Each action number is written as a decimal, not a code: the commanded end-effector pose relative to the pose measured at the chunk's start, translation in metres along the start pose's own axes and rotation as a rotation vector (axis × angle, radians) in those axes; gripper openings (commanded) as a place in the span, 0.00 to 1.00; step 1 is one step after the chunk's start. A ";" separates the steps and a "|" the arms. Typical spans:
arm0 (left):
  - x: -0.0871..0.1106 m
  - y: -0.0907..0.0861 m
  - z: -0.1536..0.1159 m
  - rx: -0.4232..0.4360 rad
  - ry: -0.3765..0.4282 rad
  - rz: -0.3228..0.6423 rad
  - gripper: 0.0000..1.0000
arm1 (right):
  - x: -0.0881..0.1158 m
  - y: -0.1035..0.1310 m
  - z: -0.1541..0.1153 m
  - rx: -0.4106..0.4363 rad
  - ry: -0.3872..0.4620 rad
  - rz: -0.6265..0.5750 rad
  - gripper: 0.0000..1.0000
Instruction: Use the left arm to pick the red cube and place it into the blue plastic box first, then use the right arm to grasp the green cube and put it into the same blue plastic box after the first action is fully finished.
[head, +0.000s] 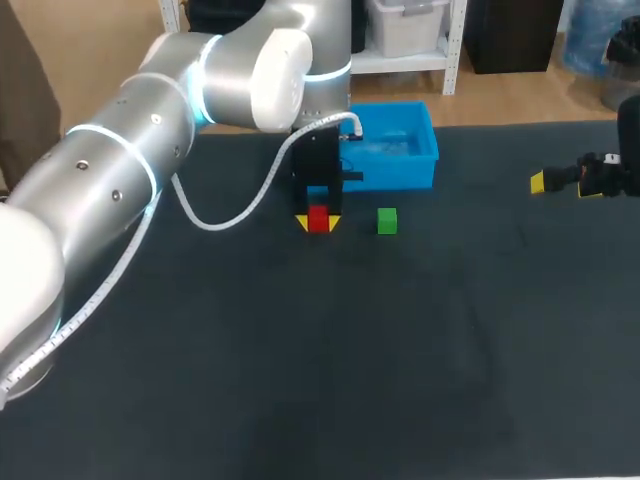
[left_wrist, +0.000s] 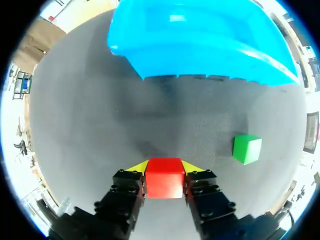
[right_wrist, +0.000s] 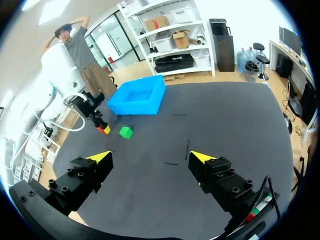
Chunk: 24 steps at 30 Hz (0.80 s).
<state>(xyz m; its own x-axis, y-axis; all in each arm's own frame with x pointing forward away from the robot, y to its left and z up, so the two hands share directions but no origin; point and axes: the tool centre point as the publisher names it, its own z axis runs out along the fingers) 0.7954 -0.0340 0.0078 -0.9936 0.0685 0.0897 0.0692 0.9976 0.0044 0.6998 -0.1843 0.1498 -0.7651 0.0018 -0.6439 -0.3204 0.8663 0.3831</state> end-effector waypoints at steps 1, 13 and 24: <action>-0.008 -0.004 -0.011 -0.019 0.126 0.009 0.00 | 0.000 0.000 0.000 0.000 0.001 0.000 1.00; -0.011 -0.001 -0.029 -0.025 0.101 0.035 0.00 | 0.000 0.000 0.000 0.000 0.001 0.000 1.00; -0.015 0.002 -0.053 -0.017 0.024 0.062 0.00 | 0.000 0.000 0.000 0.000 0.001 0.000 1.00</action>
<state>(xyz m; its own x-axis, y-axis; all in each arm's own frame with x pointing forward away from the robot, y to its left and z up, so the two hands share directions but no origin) 0.8082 -0.0323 0.0524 -0.9912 0.1277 0.0349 0.1282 0.9917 0.0105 0.6998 -0.1843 0.1498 -0.7651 0.0018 -0.6439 -0.3204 0.8663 0.3831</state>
